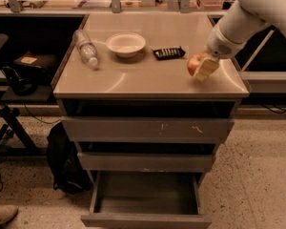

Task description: Place apple into bottom drawer

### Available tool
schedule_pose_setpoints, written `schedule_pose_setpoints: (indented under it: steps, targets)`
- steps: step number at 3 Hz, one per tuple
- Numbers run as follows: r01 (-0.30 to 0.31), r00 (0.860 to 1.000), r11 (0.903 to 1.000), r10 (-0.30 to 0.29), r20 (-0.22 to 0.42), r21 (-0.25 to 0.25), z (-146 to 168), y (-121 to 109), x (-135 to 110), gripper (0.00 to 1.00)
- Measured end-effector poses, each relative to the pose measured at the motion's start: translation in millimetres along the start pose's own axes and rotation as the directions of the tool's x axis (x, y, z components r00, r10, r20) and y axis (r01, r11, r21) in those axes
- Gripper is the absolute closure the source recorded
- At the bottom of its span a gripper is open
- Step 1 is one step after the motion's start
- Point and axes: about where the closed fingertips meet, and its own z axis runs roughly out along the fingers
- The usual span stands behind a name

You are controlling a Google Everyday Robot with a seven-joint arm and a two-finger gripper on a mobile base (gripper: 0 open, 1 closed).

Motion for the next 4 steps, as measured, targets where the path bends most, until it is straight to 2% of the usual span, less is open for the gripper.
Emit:
schedule_pose_setpoints:
  steps: [1,2,3,4]
  targets:
    - [-0.018,0.989,0.9944,0.003,0.145,0.104,-70,49,-25,1.0]
    - [-0.005,0.956,0.9855,-0.045,0.289,0.169,-125,120,-71,1.0]
    - [-0.049,0.952,0.9899,0.006,0.307,0.133,-125,154,-60,1.0]
    - [-0.052,0.952,0.99,0.009,0.307,0.131,-125,153,-58,1.0]
